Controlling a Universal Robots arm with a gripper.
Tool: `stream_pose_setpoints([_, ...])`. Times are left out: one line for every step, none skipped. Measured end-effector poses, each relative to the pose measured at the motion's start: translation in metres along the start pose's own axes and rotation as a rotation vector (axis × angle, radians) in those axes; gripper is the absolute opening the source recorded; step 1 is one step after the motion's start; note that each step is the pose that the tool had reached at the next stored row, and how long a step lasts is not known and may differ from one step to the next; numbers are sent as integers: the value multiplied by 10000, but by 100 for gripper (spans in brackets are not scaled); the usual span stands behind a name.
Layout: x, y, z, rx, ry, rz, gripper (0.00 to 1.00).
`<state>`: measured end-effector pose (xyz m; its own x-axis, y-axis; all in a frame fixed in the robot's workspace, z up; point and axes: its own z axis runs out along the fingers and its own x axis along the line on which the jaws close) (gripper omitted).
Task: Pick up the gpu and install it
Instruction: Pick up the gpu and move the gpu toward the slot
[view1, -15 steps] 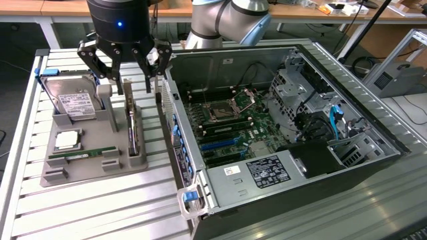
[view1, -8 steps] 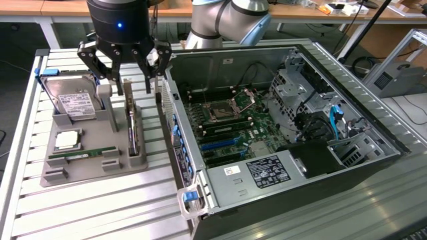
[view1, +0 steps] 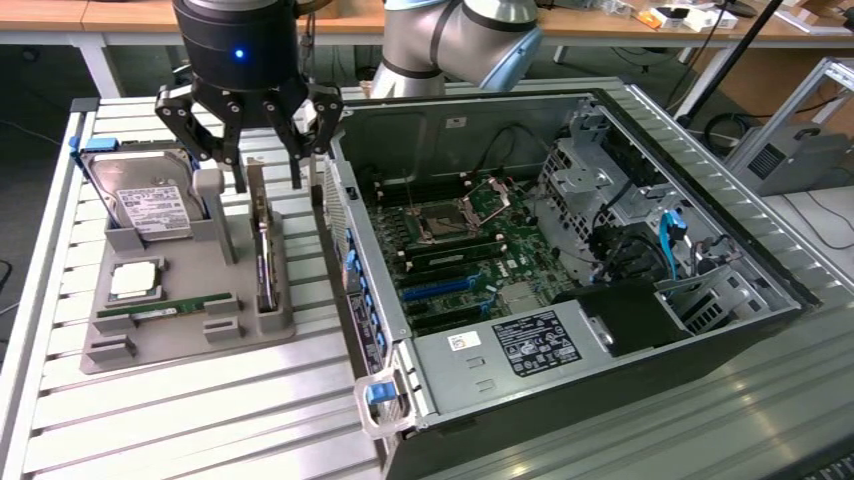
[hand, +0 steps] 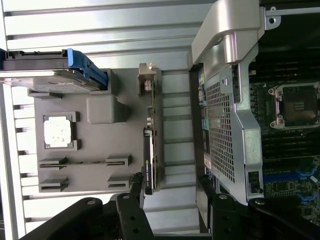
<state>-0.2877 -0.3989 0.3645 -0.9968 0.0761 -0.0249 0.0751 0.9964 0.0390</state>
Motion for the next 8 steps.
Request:
stream_pose_setpoints([0, 0, 2, 0, 0, 0, 54])
stream_pose_setpoints([1, 0, 4, 0, 0, 0, 54])
stream_pose_setpoints([1, 0, 5, 0, 1, 0, 54])
stream_pose_setpoints([2, 0, 7, 1, 0, 0, 54])
stream_pose_setpoints([3, -1, 10, 1, 1, 0, 54])
stream_pose_setpoints([3, -1, 13, 0, 0, 0, 54])
stream_pose_setpoints([4, -1, 15, 0, 0, 0, 54])
stream_pose_setpoints([4, -1, 17, 0, 0, 0, 54])
